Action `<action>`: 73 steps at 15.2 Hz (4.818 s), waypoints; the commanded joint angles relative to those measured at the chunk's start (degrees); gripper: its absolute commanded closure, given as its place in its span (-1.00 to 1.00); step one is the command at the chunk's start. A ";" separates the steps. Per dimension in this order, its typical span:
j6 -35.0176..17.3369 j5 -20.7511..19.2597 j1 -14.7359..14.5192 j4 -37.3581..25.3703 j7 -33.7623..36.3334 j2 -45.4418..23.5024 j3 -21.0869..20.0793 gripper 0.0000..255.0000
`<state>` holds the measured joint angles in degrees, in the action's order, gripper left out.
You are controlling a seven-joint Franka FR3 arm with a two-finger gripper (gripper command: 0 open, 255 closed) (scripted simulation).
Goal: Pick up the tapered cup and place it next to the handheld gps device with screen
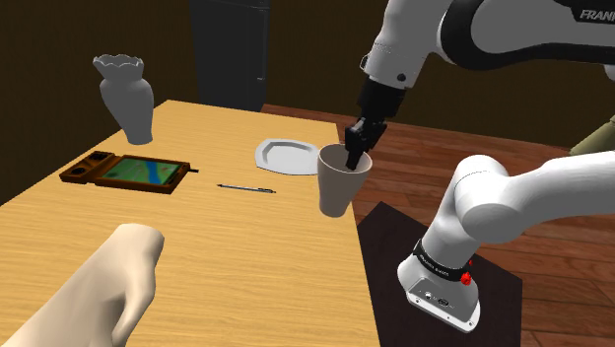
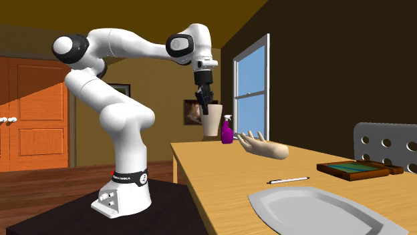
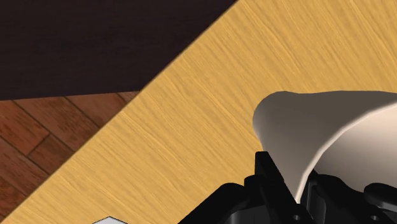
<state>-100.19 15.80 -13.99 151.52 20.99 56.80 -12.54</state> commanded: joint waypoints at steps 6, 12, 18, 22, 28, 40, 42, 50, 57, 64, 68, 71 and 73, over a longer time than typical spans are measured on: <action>4.75 -1.01 0.46 -5.82 0.53 -1.06 0.94 1.00; 2.95 -0.62 1.22 -12.16 1.93 -8.83 -1.07 1.00; -2.49 -0.81 2.93 -21.60 4.98 -22.97 -5.71 1.00; -4.75 -2.44 4.14 -29.17 7.76 -32.42 -8.76 1.00; -5.95 -7.50 5.27 -42.66 13.22 -47.18 -13.19 1.00; 3.80 -24.87 -3.50 -84.29 24.39 -82.12 -16.17 1.00; 8.59 -27.97 -7.66 -96.93 24.92 -90.13 -15.25 1.00; 5.86 -28.80 -8.62 -97.26 25.03 -93.25 -14.55 1.00; -0.93 -28.24 -6.64 -88.33 25.29 -91.31 -14.79 1.00; -6.70 -28.19 -5.51 -81.88 25.52 -90.77 -14.74 1.00; -9.71 -28.33 -5.10 -78.91 25.66 -90.88 -14.63 1.00; -11.86 -28.51 -4.88 -76.95 25.79 -91.14 -14.51 1.00; -13.25 -28.66 -4.77 -75.77 25.89 -91.39 -14.41 1.00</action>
<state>-112.72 -12.94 -18.79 74.53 47.06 -33.99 -26.91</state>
